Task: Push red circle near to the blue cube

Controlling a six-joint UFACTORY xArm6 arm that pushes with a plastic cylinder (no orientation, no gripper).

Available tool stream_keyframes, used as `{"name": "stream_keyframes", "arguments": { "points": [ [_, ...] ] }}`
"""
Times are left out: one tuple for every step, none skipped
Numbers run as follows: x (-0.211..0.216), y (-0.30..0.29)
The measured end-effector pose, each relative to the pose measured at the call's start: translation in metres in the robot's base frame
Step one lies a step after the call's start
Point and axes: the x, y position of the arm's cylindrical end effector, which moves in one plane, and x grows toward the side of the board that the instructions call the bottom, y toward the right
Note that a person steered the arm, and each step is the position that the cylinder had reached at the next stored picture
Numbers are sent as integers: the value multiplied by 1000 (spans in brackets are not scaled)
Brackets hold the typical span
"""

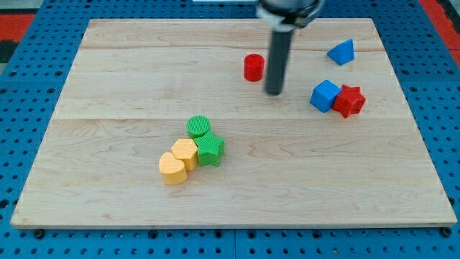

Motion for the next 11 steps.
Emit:
{"name": "stream_keyframes", "arguments": {
  "points": [
    [-13,-79],
    [-71,-56],
    [-107,-4],
    [-61,-1],
    [-58,-52],
    [-58,-42],
    [-45,0],
    [-25,22],
    [-8,35],
    [-18,48],
    [-14,74]
  ]
}}
